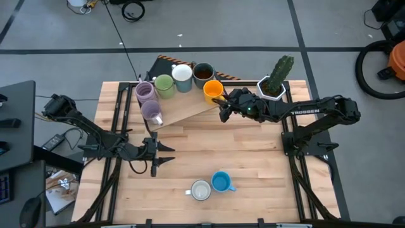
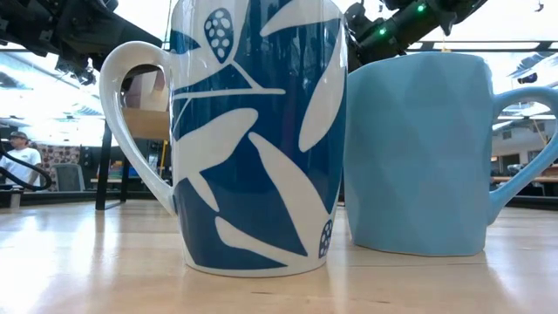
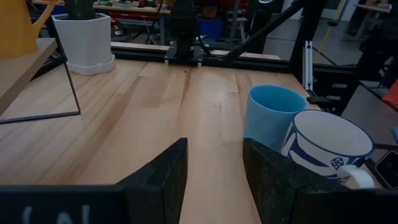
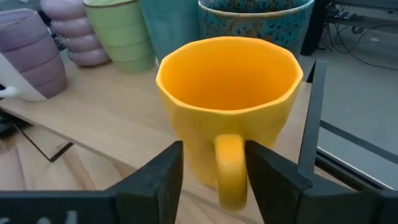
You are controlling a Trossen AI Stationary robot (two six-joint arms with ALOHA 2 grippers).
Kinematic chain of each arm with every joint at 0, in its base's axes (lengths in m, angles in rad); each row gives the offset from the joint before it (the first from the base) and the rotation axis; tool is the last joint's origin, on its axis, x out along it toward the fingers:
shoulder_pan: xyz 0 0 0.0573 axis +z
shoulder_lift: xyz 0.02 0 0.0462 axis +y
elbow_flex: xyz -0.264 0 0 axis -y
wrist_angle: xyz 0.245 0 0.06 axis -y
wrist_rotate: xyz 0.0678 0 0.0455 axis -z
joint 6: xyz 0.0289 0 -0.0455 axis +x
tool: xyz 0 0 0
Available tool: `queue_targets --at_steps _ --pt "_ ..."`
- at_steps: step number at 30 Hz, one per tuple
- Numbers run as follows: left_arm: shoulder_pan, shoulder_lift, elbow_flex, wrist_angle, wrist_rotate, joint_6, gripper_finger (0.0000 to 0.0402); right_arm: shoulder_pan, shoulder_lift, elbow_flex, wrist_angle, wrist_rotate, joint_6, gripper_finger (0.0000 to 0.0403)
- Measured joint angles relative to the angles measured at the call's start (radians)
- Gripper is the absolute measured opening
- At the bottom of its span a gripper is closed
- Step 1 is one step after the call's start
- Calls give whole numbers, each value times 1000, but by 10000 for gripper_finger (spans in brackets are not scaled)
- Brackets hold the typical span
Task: Place coffee mugs
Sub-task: Put the yellow mug on the shelf
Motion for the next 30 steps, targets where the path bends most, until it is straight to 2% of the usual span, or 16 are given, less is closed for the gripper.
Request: queue_targets --at_steps 4,11,18,30 --pt "0 0 0 0 0 -4 160 18 0 0 5 5 -1 200" --pt "0 0 0 0 0 -6 160 48 0 0 7 87 -65 231" --pt "0 0 0 0 0 -19 160 32 1 -1 19 87 -72 259" --pt "0 0 0 0 -1 -17 160 17 1 -1 31 85 -89 266"
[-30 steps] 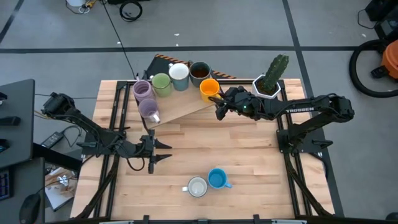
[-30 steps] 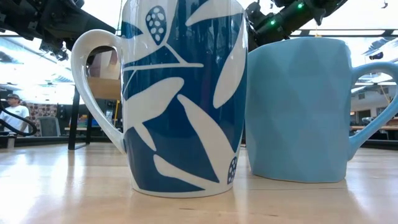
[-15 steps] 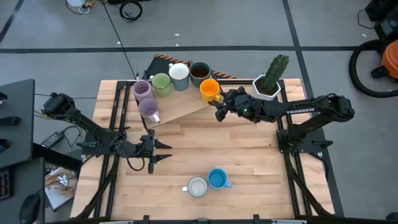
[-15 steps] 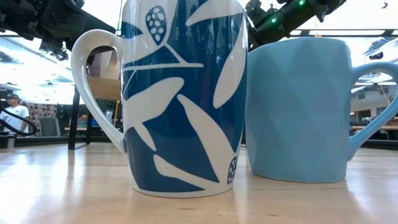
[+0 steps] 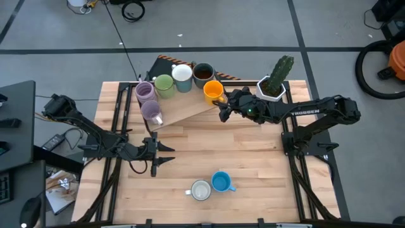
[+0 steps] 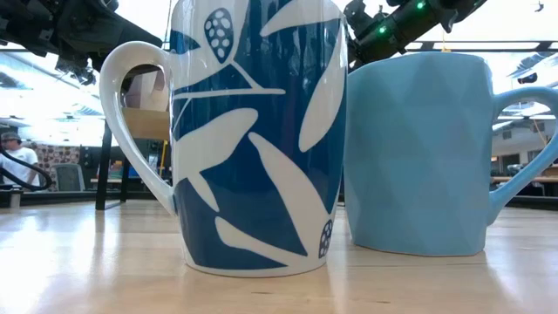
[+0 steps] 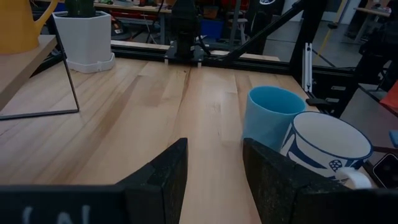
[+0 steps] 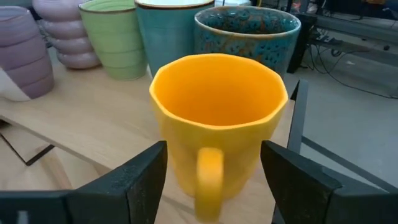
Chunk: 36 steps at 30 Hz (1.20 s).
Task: Place coffee mugs
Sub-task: Put the yellow mug on the shelf
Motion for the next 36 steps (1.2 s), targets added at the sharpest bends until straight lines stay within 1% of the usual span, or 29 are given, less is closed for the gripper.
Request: queue_targets --at_steps 5,11,20,27,36 --pt "0 0 0 0 0 1 160 -19 0 0 2 -3 -3 266" --pt "0 0 0 0 0 3 160 -33 0 0 2 -54 1 266" --pt "0 0 0 0 0 0 160 -31 0 0 3 -45 1 266" --pt "0 0 0 0 0 0 160 -31 -1 0 48 -45 -17 266" --pt "-1 0 0 0 17 -13 160 -28 -44 -1 52 -45 -48 265"
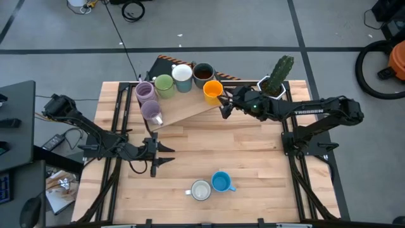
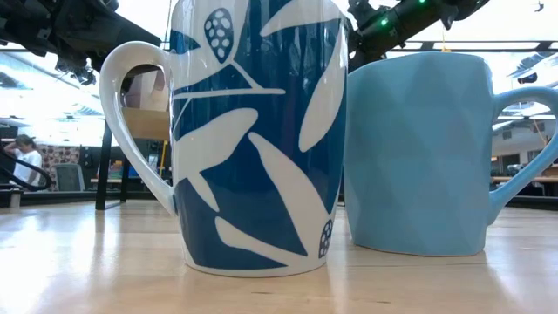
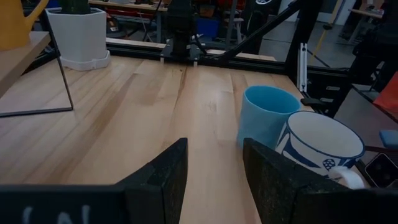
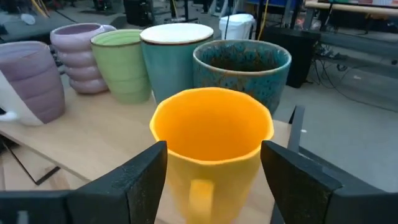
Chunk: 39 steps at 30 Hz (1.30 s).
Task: Place coffee mugs
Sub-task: Put the yellow mug on the shelf, then put the white-blue patterned mug on the shelf
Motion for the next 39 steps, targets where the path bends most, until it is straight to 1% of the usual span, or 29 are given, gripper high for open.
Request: queue_targets --at_steps 3,6,8,10,12,15,18,22,26,28,29,31,34,36,39 --pt "-16 0 0 27 29 3 160 7 -30 0 -5 0 -24 265" --pt "-61 0 0 109 41 56 160 27 -75 0 -11 1 -58 265" --pt "-90 -1 0 137 17 81 160 45 -112 0 -21 1 -78 265" --pt "-118 -1 6 121 -28 84 160 71 -148 0 -38 3 -96 265" --pt "-144 0 30 57 -80 76 160 105 -178 0 -62 6 -109 265" --pt "-174 0 99 -107 -160 34 160 161 -206 0 -120 6 -120 265" --pt "-194 0 175 -256 -206 -2 160 221 -211 0 -178 20 -124 265" --pt "-197 0 253 -428 -209 -68 160 289 -189 -13 -219 57 -128 265" --pt "-196 0 321 -586 -202 -182 160 330 -187 -81 -245 133 -136 265" --pt "-195 7 346 -637 -195 -237 160 349 -202 -132 -238 176 -123 265" --pt "-195 17 358 -647 -194 -258 160 360 -207 -159 -217 191 -120 265" --pt "-195 40 372 -661 -193 -279 160 385 -211 -227 -118 218 -119 265" --pt "-193 111 411 -662 -179 -306 160 430 -207 -341 81 246 -152 265" --pt "-185 173 459 -687 -142 -321 160 459 -205 -404 209 273 -182 265" --pt "-174 250 549 -763 -72 -368 160 493 -205 -456 303 325 -177 265"
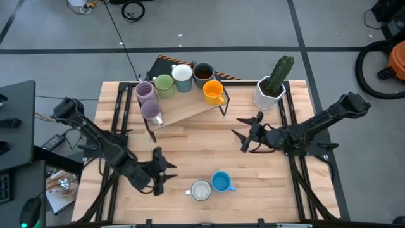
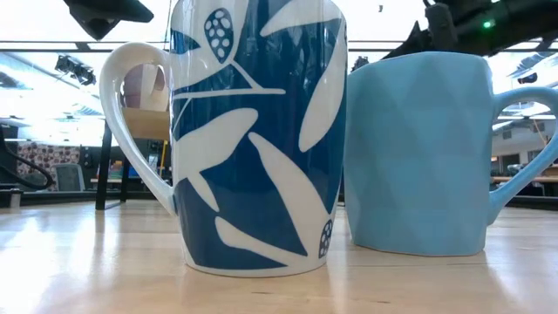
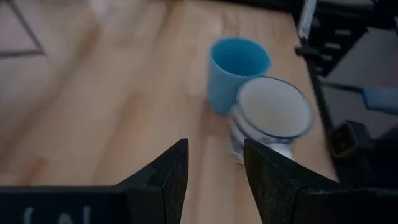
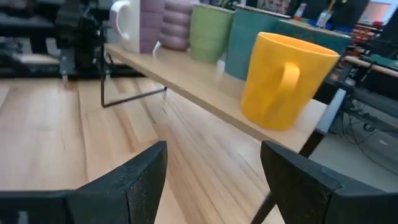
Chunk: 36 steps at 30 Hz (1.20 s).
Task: Place coffee mugs
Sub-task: Put the white-blue patterned mug on the shelf
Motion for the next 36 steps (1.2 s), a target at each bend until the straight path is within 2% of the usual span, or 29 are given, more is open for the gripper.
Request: queue_targets --at_steps 5,9,12,17,20,25,36 --pt "24 133 152 -113 146 -95 160 54 -2 -11 28 25 8 265" --pt "32 226 259 -197 253 -189 160 100 -1 -5 34 155 -2 265" --pt "33 291 342 -301 281 -267 160 118 -1 -5 47 218 -31 265" --pt "34 375 494 -484 298 -370 160 120 -1 -5 85 196 -118 265" --pt "43 409 565 -538 306 -435 160 112 -1 -4 90 196 -156 265" --pt "58 425 589 -550 376 -513 160 85 -1 -5 96 192 -187 265" --pt "50 425 593 -541 476 -471 160 13 -2 -5 108 73 -176 265"
